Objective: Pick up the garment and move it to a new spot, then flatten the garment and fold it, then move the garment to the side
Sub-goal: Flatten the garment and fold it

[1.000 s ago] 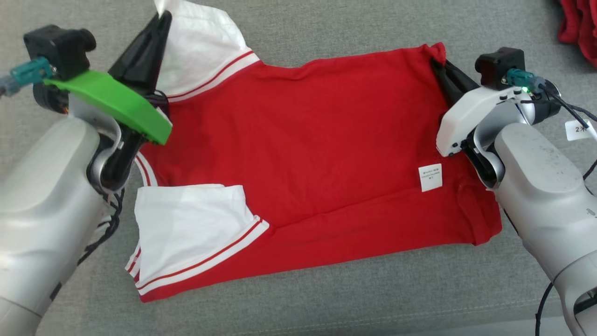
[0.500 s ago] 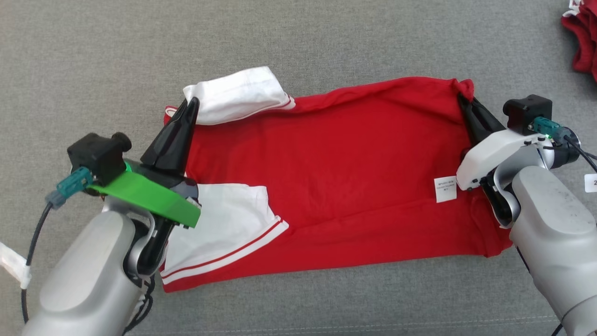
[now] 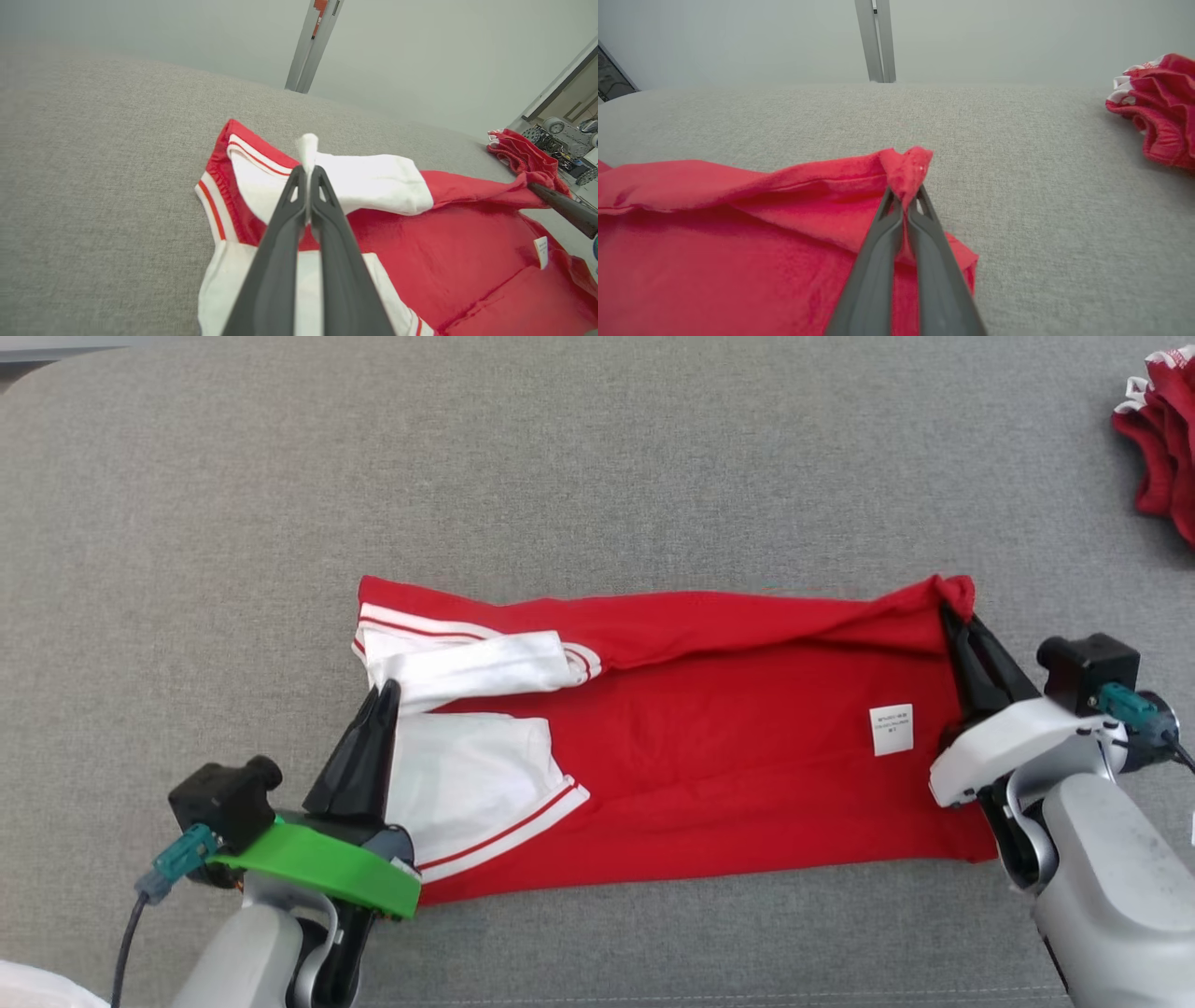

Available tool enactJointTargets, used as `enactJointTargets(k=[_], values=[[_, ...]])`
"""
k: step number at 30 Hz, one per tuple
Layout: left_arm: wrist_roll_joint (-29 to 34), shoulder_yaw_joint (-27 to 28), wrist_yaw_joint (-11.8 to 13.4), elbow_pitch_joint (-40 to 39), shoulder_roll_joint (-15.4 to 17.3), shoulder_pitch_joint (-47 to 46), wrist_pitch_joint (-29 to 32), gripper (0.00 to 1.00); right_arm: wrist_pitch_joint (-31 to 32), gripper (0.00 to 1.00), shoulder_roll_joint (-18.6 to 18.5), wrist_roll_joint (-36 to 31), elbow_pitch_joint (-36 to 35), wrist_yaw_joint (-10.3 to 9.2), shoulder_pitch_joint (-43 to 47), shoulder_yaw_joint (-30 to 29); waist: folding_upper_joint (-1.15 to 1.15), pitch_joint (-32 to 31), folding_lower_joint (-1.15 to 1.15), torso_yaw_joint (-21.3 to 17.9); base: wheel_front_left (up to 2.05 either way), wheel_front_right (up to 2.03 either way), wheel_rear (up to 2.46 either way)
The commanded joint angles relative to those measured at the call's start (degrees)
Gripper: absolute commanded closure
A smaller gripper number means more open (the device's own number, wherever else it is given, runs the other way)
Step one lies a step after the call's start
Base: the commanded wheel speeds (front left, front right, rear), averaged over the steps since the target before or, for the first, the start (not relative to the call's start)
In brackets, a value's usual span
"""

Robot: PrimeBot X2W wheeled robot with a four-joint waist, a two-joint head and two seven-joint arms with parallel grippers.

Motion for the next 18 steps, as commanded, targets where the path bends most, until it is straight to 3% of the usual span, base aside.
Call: enactJointTargets(k=[1,4,5,6,7,18], values=[[0.31,0.94,-0.32,0.29,-0.60,1.70,-0.14,1.00,-0.22,1.00,0.23,-0.30,-1.15,-0.12,2.13,-0.62,0.00,-0.69,0.00,0.08,0.00,0.00,0.00],[1.42,2.27,-0.40,0.93,-1.77,3.73,-0.14,1.00,-0.23,0.96,0.73,-0.40,-3.25,-0.12,5.23,-1.50,0.00,-1.46,0.00,0.06,0.00,0.00,0.00],[1.93,3.27,-0.36,0.93,-2.14,4.27,-0.14,0.94,-0.23,0.44,0.91,-0.18,-4.15,-0.12,6.14,-1.89,0.00,-1.74,0.00,-0.01,0.00,0.00,0.00],[2.18,4.22,-0.35,0.99,-2.61,4.91,-0.14,0.65,-0.22,0.00,1.03,0.18,-4.76,-0.12,6.94,-2.25,0.00,-2.02,0.00,-0.07,0.00,0.00,0.00],[2.71,5.17,-0.38,0.87,-3.19,5.71,-0.14,0.00,-0.22,0.00,1.04,0.56,-5.58,-0.12,7.94,-2.81,0.00,-2.38,0.00,-0.09,0.00,0.00,0.00],[11.52,15.48,-0.48,-3.38,-7.84,10.87,-0.14,0.00,-0.22,0.00,0.84,0.91,-13.07,-0.12,13.34,-6.10,0.00,-6.11,0.00,0.25,0.00,0.00,0.00]])
